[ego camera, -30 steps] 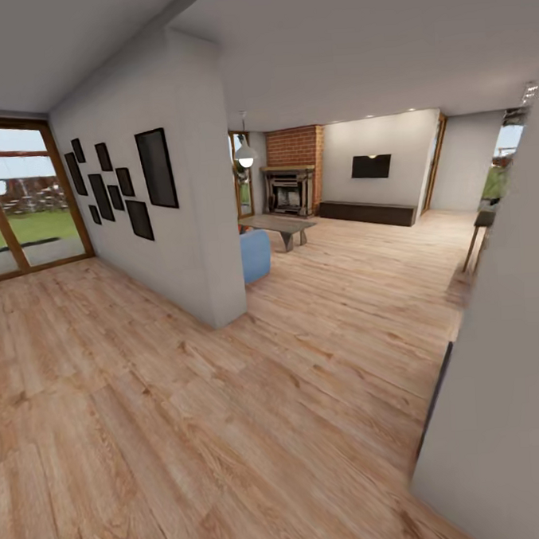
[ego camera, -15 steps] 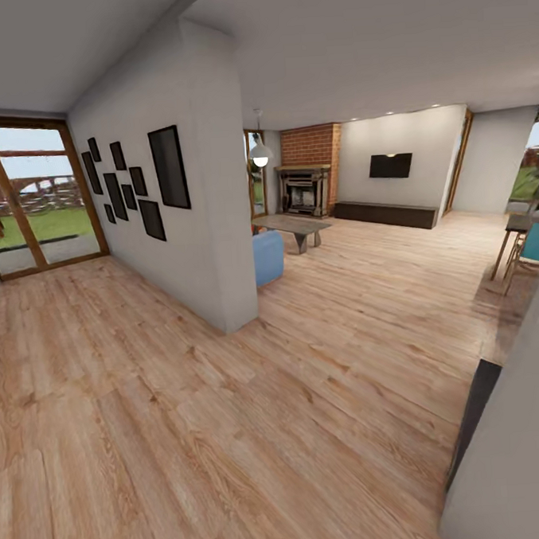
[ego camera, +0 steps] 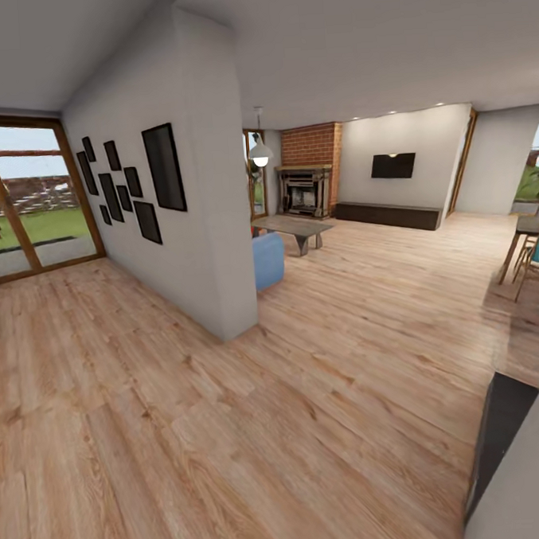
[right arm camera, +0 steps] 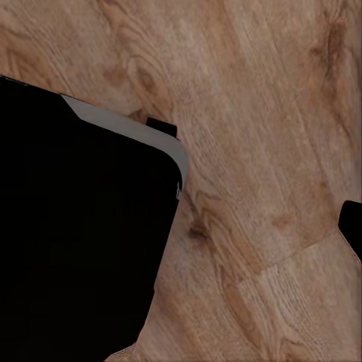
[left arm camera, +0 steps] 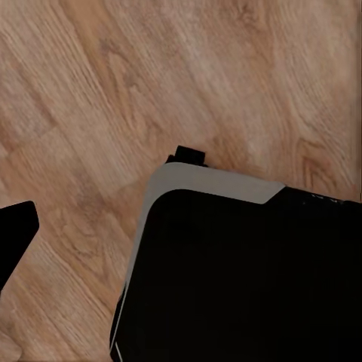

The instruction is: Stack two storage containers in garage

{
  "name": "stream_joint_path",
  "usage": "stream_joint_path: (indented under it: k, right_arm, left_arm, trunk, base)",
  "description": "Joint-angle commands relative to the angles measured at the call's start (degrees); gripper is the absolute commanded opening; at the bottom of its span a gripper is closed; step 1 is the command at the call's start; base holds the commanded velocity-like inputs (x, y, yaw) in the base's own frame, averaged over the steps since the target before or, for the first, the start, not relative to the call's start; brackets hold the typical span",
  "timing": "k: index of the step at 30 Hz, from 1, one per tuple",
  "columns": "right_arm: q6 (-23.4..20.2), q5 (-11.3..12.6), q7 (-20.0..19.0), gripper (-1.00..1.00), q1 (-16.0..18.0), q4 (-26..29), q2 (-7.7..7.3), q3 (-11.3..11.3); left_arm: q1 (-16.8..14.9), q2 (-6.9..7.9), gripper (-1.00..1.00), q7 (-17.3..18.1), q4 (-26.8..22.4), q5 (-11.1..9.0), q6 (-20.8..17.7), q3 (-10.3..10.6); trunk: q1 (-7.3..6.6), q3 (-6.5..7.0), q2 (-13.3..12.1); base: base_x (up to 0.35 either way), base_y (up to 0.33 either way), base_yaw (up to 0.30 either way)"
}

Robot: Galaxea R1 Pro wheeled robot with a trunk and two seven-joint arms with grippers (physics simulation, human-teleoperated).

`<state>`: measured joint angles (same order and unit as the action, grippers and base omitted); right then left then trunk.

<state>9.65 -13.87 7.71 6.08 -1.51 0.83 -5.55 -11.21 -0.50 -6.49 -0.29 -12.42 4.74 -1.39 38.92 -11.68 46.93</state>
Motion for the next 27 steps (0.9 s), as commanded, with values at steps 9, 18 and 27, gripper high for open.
stream_joint_path:
  k: [9,18,27]
  right_arm:
    - [0.19,-0.27,0.38,1.0,0.08,-0.16,0.05,-0.59]
    - [0.19,-0.2,0.38,1.0,0.08,-0.16,0.05,-0.52]
    - [0.19,-0.19,0.38,1.0,0.08,-0.16,0.05,-0.51]
  left_arm:
    - [-0.04,0.06,1.0,-0.1,0.04,-0.21,0.19,-0.11]
    - [-0.04,0.06,1.0,-0.1,0.03,-0.21,0.19,-0.11]
    - [-0.04,0.06,1.0,-0.1,0.06,-0.2,0.19,-0.11]
  trunk:
    - [0.04,-0.08,0.05]
    - [0.04,-0.08,0.05]
    - [0.04,-0.08,0.05]
  base:
    - [0.321,0.0,0.0]
    - [0.321,0.0,0.0]
    - [0.321,0.0,0.0]
